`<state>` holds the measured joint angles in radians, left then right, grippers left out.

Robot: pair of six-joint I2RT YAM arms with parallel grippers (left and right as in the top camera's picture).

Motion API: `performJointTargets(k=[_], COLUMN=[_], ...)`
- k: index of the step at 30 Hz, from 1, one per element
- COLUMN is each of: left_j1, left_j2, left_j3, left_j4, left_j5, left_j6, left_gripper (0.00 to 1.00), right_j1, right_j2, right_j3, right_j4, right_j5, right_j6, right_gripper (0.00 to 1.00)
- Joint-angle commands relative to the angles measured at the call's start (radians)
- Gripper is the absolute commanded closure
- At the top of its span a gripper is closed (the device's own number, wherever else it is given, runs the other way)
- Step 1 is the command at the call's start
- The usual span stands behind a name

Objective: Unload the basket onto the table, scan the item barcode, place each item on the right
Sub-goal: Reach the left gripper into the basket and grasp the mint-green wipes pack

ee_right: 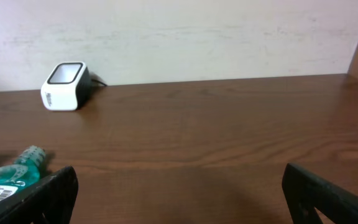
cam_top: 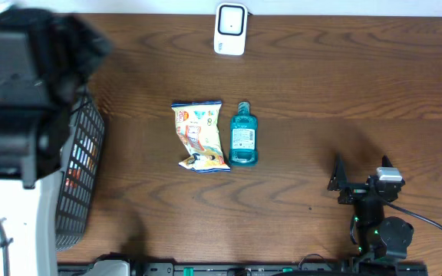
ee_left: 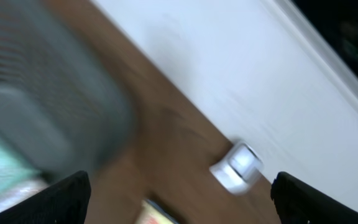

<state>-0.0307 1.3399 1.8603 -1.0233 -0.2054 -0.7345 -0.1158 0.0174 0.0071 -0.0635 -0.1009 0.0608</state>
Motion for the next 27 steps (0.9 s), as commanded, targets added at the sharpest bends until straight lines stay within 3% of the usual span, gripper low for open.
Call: performJointTargets(k=[1,11,13,16,27], left_j1=[0.128,0.475,0.523,0.543,0.540], left_j2=[0.002,0.156,0.218,0.290,0.575], left_j3=[0.009,-0.006,-0.049,-0.089,-0.188], left_j4=[-0.093,-0.417,-0.412,-0.388,-0.284], left_j5=[-0.145,-0.087,-0.012,0.057,0.064], left_j6=[0.018,-0.222,-0.221,-0.220,-0.194], left_gripper=[0.07,0.07,0.15,0.19,0.19], right_j1=[0.013,0.013,0.013,0.013,0.013], right_j2=[-0.005,-0.005,-0.005,-0.005,-0.005], right_j3=[-0.002,-0.002,-0.002,-0.002,-0.002], right_j4=[-0.004,-0.003,-0.004,-0.004,-0.004], right_j5=[-0.003,-0.003,-0.003,-0.003,-0.003], right_j6=[0.013,0.013,0.013,0.013,0.013], right_gripper=[0.01,0.01,0.01,0.01,0.01])
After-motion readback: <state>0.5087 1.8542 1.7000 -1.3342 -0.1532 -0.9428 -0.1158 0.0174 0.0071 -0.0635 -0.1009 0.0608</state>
